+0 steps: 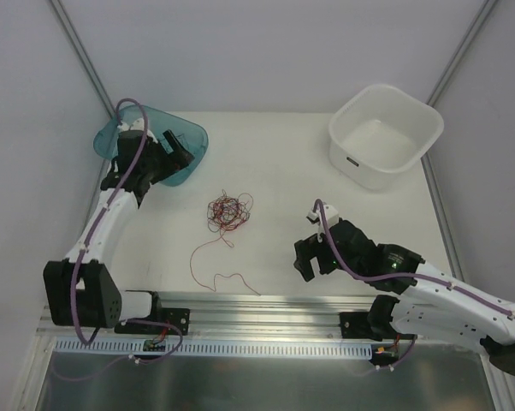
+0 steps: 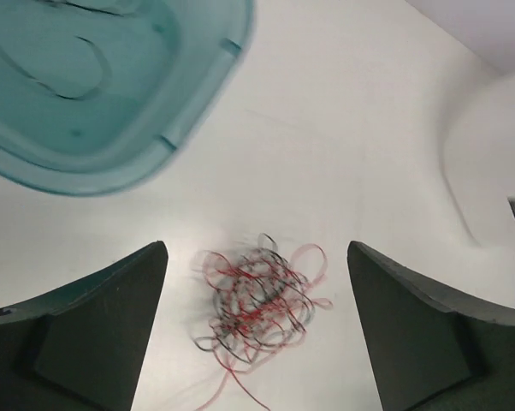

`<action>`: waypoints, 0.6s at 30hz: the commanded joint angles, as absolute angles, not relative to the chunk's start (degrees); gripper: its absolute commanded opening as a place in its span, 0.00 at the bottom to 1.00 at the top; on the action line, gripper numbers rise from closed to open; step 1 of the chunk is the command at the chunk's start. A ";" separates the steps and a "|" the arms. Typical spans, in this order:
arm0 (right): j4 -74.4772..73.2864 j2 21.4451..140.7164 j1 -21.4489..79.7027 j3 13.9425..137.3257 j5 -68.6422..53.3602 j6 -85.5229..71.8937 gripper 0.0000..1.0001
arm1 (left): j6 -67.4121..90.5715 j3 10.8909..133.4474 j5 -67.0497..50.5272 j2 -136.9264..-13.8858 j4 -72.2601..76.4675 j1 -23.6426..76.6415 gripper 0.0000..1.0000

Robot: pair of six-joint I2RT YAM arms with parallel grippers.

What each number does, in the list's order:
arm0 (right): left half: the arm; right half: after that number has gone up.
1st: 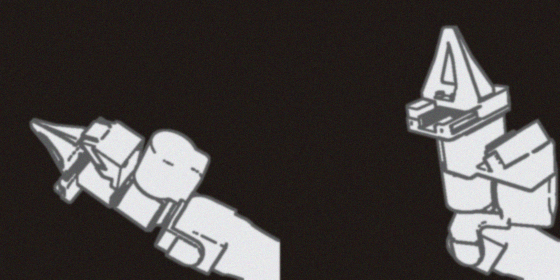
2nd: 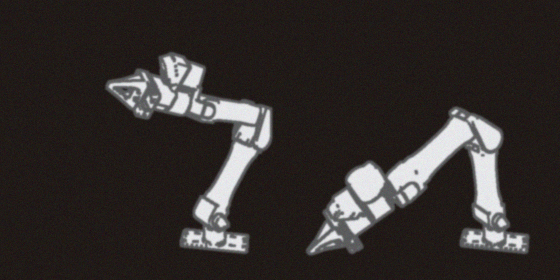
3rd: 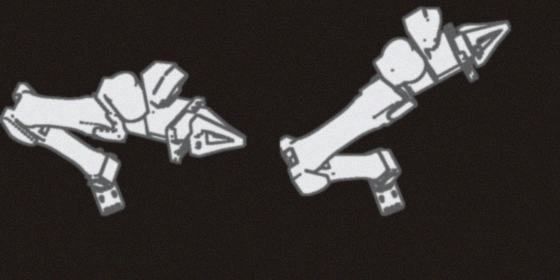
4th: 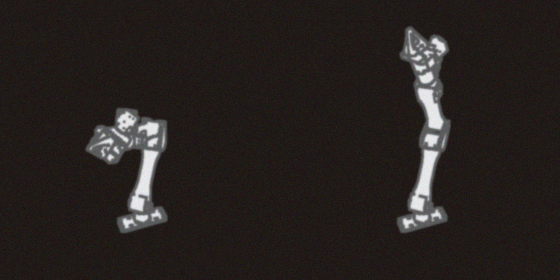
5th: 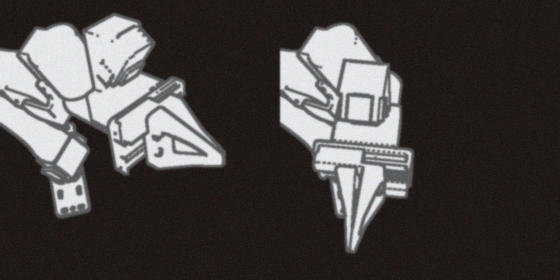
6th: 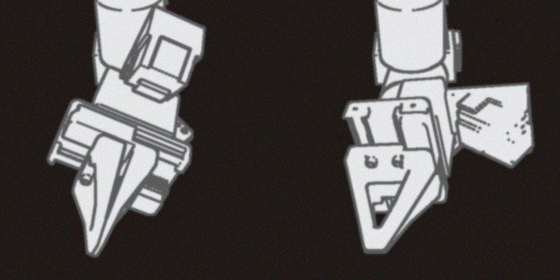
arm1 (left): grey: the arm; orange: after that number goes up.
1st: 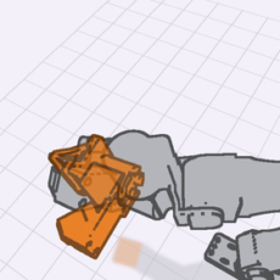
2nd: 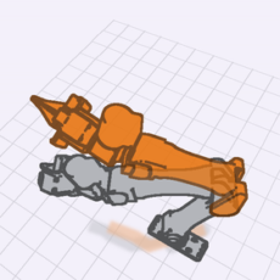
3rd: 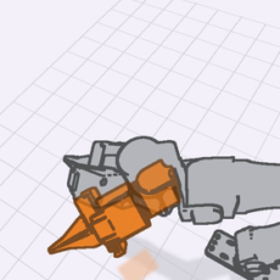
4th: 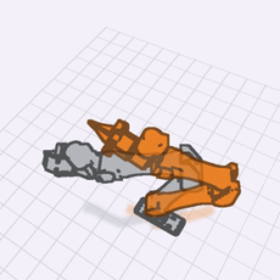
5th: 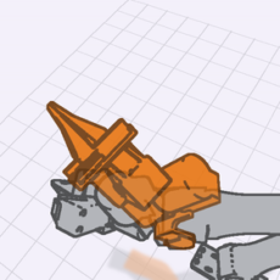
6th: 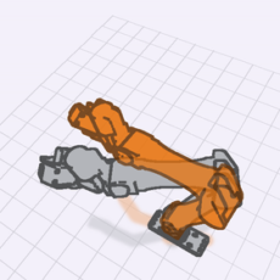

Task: Untangle the cables

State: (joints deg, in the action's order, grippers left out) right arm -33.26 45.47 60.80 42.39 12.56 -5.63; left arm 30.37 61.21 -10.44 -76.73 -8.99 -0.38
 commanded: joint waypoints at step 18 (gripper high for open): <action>-19.87 47.54 61.00 34.37 11.69 -17.31 1.00 | 45.17 41.57 11.77 -71.35 -12.66 30.23 0.56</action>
State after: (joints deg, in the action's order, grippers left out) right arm -23.77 46.50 60.80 34.48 11.90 -15.14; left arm 41.21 39.03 5.56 -68.38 -13.15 28.95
